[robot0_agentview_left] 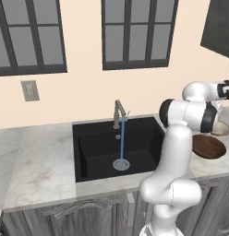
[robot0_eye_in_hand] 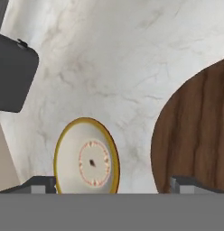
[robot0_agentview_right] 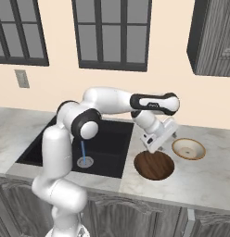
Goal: Rinse each bowl for a few seconds and place them down in the sink or on the counter.
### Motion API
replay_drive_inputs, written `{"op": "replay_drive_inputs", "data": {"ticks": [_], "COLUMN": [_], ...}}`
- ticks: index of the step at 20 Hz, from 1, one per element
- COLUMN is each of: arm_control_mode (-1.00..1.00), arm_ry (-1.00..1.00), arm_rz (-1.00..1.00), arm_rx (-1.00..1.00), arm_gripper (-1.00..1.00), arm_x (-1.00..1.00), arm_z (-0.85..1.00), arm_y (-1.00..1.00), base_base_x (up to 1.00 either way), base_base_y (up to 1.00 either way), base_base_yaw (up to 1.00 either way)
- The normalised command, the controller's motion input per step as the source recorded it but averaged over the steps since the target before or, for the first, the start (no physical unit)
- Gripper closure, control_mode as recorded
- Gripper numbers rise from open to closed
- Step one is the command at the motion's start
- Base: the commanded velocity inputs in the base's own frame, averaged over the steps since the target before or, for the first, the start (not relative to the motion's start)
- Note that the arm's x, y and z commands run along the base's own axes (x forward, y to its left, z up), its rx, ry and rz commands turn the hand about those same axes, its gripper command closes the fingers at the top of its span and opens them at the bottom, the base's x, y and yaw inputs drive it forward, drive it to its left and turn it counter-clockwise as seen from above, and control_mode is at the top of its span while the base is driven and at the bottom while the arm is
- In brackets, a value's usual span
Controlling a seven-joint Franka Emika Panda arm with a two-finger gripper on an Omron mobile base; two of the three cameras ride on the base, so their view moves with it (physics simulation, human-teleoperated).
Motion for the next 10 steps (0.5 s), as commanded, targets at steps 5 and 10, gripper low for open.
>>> {"op": "replay_drive_inputs", "data": {"ticks": [5,10], "arm_control_mode": [-1.0,-1.0], "arm_ry": [0.06,0.14], "arm_rz": [0.08,0.07], "arm_rx": [0.06,0.07], "arm_gripper": [-1.0,-1.0], "arm_x": [0.0,0.0], "arm_z": [0.0,-0.01], "arm_y": [-0.37,-0.27], "base_base_x": [0.0,0.0], "base_base_y": [0.0,0.0], "base_base_yaw": [0.0,0.0]}}
